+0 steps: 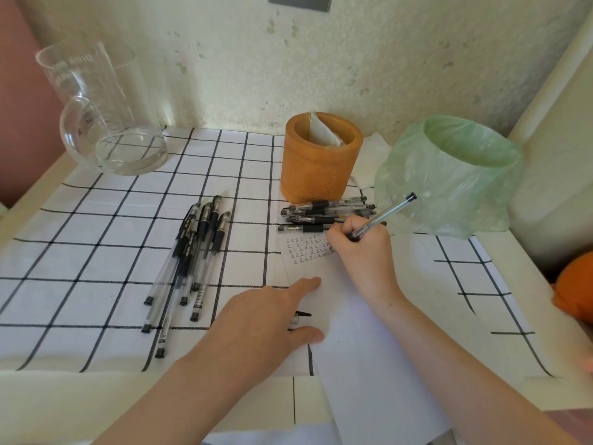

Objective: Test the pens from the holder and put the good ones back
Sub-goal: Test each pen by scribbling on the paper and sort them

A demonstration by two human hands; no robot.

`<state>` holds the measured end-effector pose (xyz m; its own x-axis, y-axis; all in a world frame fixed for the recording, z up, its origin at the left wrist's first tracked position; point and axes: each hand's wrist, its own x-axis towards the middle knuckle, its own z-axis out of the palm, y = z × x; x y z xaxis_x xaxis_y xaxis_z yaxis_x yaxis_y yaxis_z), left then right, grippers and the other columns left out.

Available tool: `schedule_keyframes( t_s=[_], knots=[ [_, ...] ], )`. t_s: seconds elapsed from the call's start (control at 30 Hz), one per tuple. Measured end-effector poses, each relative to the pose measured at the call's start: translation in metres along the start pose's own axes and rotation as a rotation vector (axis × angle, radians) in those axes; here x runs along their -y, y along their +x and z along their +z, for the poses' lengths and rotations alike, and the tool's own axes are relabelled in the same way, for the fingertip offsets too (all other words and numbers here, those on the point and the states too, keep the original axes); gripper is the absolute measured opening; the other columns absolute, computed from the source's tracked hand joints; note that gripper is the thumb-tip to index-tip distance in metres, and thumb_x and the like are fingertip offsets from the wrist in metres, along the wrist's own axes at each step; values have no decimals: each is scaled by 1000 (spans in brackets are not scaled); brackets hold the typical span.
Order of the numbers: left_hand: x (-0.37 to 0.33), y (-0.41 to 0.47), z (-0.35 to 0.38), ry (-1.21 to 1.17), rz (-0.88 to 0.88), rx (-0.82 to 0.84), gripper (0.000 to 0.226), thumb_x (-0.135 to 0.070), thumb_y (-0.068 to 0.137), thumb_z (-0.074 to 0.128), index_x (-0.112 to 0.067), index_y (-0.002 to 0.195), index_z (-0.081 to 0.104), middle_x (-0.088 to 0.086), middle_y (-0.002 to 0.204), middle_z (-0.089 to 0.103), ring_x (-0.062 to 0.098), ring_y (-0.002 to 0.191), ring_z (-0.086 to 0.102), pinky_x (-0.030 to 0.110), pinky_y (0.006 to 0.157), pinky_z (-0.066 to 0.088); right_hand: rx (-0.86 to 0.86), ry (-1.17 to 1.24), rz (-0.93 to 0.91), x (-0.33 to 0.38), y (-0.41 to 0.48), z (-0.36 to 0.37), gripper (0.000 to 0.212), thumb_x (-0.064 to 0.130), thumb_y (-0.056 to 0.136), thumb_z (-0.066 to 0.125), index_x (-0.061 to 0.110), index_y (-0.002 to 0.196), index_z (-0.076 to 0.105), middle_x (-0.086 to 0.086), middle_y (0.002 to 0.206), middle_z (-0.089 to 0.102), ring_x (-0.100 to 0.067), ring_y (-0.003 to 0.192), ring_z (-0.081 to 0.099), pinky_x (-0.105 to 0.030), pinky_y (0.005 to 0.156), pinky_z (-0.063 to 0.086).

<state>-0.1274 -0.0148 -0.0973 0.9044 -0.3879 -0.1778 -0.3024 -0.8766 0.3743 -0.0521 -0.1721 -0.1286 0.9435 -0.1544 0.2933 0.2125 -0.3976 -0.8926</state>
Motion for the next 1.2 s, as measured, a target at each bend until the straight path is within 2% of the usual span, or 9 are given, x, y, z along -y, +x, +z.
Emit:
schedule_keyframes(
  t_s=[0.17, 0.3, 0.43, 0.53, 0.63, 0.77, 0.93, 1.03, 1.2],
  knots=[
    [-1, -1, -2, -4, -15, 10, 62, -57, 86, 47, -49, 139, 15, -11, 74, 43, 13, 87, 55, 24, 71, 40, 4, 12, 10, 1, 0, 0, 47, 1, 82, 60, 20, 47, 35, 11, 41, 34, -5, 48, 31, -17, 55, 34],
    [-2, -1, -3, -5, -19, 21, 63, -57, 86, 47, -49, 139, 16, -12, 69, 40, 11, 76, 47, 23, 68, 38, -13, -11, 15, 2, 0, 0, 48, 1, 82, 60, 20, 47, 32, 11, 39, 32, -6, 46, 29, -17, 51, 31],
    [-2, -1, -3, -8, -12, 14, 63, -57, 86, 48, -49, 140, 17, -12, 68, 40, 12, 79, 50, 24, 66, 37, -19, -24, 39, 1, -1, 0, 46, 1, 82, 59, 18, 49, 32, 10, 40, 29, -6, 47, 27, -17, 50, 29],
    [-3, -2, -5, -48, -14, -3, 61, -56, 86, 49, -49, 139, 20, -12, 69, 41, 10, 76, 49, 23, 67, 38, -6, 12, 97, 5, 0, -2, 39, 1, 83, 58, 11, 50, 41, 9, 44, 40, -4, 47, 33, -17, 52, 33],
    [-2, 1, -9, -224, -49, -102, 50, -57, 84, 50, -46, 130, 35, -12, 70, 49, 6, 75, 56, 23, 72, 48, 29, 304, 277, 20, 2, -8, 33, 4, 89, 57, 2, 57, 50, 7, 40, 47, -3, 35, 34, -13, 41, 28],
    [0, 4, -20, -560, -98, -354, 27, -50, 82, 55, -38, 106, 57, -8, 55, 45, 0, 49, 45, 12, 49, 36, 195, 446, 414, 43, -6, -18, 39, 19, 90, 60, 10, 53, 53, 7, 33, 35, -8, 30, 26, -18, 38, 17],
    [-5, 2, -26, -772, -60, -312, 16, -49, 79, 58, -40, 88, 69, -2, 66, 64, 13, 54, 47, 17, 51, 36, 389, 426, 377, 56, -20, -19, 39, 14, 90, 60, 9, 54, 45, 2, 38, 33, -10, 34, 24, -23, 42, 15],
    [-7, -1, -28, -824, -56, -288, 11, -39, 81, 63, -34, 82, 73, -8, 44, 44, 7, 43, 31, 13, 41, 24, 412, 405, 332, 59, -25, -16, 42, 11, 89, 61, 11, 51, 44, -2, 43, 33, -11, 36, 24, -19, 40, 19],
    [-7, -1, -31, -844, -85, -247, 12, -36, 78, 68, -27, 74, 75, -8, 43, 31, 8, 42, 25, 14, 40, 20, 384, 366, 297, 63, -27, -15, 38, 8, 88, 62, 6, 54, 47, 6, 39, 41, -5, 33, 27, -13, 38, 24]
  ],
)
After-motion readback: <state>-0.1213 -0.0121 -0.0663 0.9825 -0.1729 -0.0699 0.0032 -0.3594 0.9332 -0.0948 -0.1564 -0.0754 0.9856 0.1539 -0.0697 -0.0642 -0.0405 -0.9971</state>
